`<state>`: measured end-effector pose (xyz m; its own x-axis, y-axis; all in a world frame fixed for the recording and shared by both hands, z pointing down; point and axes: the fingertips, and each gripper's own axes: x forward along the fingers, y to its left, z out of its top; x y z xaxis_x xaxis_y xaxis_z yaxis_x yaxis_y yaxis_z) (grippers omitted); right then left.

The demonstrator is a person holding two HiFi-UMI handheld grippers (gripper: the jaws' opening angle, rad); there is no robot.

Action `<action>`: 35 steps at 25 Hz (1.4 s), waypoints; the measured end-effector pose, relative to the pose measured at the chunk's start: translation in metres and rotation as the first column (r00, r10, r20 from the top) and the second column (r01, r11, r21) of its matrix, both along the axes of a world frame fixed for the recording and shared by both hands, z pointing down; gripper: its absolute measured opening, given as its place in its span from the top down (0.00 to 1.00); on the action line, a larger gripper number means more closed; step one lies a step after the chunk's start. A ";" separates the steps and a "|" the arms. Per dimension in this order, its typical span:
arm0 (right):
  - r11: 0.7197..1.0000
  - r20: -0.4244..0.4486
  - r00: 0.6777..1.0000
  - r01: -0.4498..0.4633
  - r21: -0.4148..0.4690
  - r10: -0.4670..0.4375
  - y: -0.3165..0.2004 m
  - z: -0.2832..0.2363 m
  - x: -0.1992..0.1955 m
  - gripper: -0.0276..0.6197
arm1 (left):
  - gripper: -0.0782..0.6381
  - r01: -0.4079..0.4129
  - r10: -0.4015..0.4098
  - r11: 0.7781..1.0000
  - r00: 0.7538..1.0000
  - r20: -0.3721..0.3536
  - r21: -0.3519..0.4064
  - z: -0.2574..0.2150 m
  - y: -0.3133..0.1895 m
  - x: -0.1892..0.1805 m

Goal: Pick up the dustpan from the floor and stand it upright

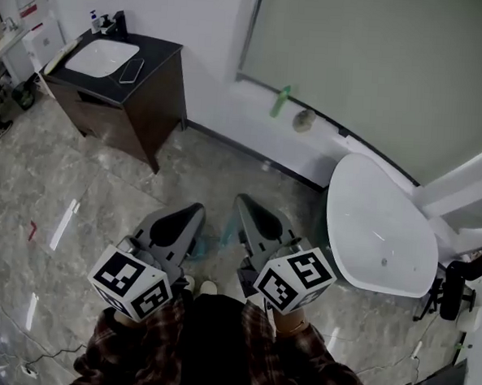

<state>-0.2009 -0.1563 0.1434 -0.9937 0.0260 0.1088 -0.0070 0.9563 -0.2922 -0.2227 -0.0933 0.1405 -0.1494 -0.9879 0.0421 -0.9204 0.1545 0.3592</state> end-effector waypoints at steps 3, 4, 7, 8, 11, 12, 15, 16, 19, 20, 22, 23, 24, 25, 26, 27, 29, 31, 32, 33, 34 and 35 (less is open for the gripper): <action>0.999 -0.017 0.999 0.051 0.004 -0.051 0.012 0.000 0.007 0.94 | 0.88 0.021 -0.021 1.000 1.000 0.004 -0.007 0.001 0.002 0.005; 0.998 -0.021 0.997 0.068 -0.003 -0.068 0.013 0.001 0.009 0.94 | 0.88 0.023 -0.023 1.000 1.000 0.003 -0.010 0.002 0.001 0.006; 0.993 -0.039 0.993 0.110 -0.037 -0.111 0.017 0.008 0.010 0.94 | 0.88 0.028 -0.028 1.000 1.000 0.003 -0.014 0.005 0.001 0.009; 0.992 -0.044 0.992 0.115 -0.045 -0.117 0.019 0.011 0.009 0.94 | 0.88 0.029 -0.029 0.999 1.000 0.004 -0.018 0.006 0.003 0.009; 0.992 -0.057 0.991 0.120 -0.038 -0.122 0.022 0.017 0.004 0.94 | 0.88 0.033 -0.033 0.999 0.999 0.004 -0.029 0.012 0.007 0.007; 0.992 -0.061 0.991 0.120 -0.029 -0.122 0.024 0.018 0.004 0.94 | 0.88 0.034 -0.034 0.999 0.999 0.004 -0.031 0.013 0.009 0.007; 0.993 -0.083 0.990 0.119 0.006 -0.118 0.026 0.019 0.003 0.94 | 0.88 0.037 -0.037 0.999 0.999 0.004 -0.035 0.014 0.012 0.007; 0.993 -0.089 0.989 0.120 0.016 -0.118 0.027 0.019 0.004 0.94 | 0.88 0.036 -0.036 0.999 0.999 0.005 -0.037 0.014 0.013 0.007; 0.991 -0.099 0.988 0.125 0.037 -0.121 0.030 0.018 0.005 0.94 | 0.88 0.033 -0.032 0.999 0.999 0.011 -0.040 0.013 0.014 0.008; 0.991 -0.099 0.987 0.127 0.042 -0.123 0.031 0.018 0.006 0.94 | 0.88 0.033 -0.032 0.999 0.999 0.012 -0.041 0.013 0.015 0.009; 0.991 -0.099 0.987 0.131 0.038 -0.127 0.034 0.018 0.007 0.94 | 0.88 0.032 -0.032 0.999 0.999 0.010 -0.043 0.014 0.017 0.009; 0.991 -0.100 0.987 0.131 0.032 -0.127 0.035 0.018 0.008 0.94 | 0.88 0.032 -0.032 0.999 0.999 0.008 -0.043 0.015 0.019 0.009; 0.991 -0.101 0.987 0.130 0.026 -0.127 0.036 0.018 0.008 0.94 | 0.88 0.032 -0.032 0.999 0.999 0.005 -0.044 0.015 0.020 0.010; 0.992 -0.102 0.987 0.127 0.023 -0.124 0.036 0.018 0.009 0.94 | 0.88 0.032 -0.032 0.999 0.999 0.002 -0.044 0.016 0.022 0.010; 0.992 -0.105 0.987 0.123 0.021 -0.120 0.037 0.019 0.010 0.94 | 0.88 0.032 -0.032 0.998 0.999 0.000 -0.046 0.017 0.023 0.010; 0.993 -0.108 0.987 0.118 0.020 -0.116 0.037 0.020 0.011 0.94 | 0.88 0.033 -0.033 0.998 0.999 -0.004 -0.047 0.018 0.025 0.010; 0.994 -0.119 0.987 0.111 0.019 -0.108 0.039 0.023 0.014 0.94 | 0.88 0.033 -0.034 0.998 0.999 -0.013 -0.050 0.020 0.027 0.011; 0.994 -0.132 0.986 0.109 0.021 -0.105 0.041 0.026 0.016 0.94 | 0.88 0.033 -0.034 0.998 0.999 -0.021 -0.050 0.022 0.028 0.012; 0.994 -0.138 0.985 0.108 0.021 -0.104 0.043 0.027 0.016 0.94 | 0.88 0.032 -0.033 0.998 0.999 -0.024 -0.048 0.023 0.029 0.012; 0.994 -0.146 0.984 0.106 0.022 -0.102 0.044 0.030 0.016 0.94 | 0.88 0.031 -0.032 0.998 0.999 -0.027 -0.047 0.024 0.031 0.012; 0.994 -0.156 0.983 0.104 0.023 -0.099 0.046 0.033 0.016 0.94 | 0.88 0.030 -0.031 0.999 0.999 -0.030 -0.045 0.025 0.033 0.012; 0.994 -0.167 0.981 0.102 0.023 -0.097 0.048 0.036 0.016 0.94 | 0.88 0.030 -0.032 0.999 0.999 -0.033 -0.044 0.027 0.035 0.012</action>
<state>-0.1854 -0.1082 0.1798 -0.9544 0.1182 0.2741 0.0432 0.9633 -0.2650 -0.2111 -0.0578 0.1674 -0.1777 -0.9800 0.0901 -0.9023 0.1988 0.3825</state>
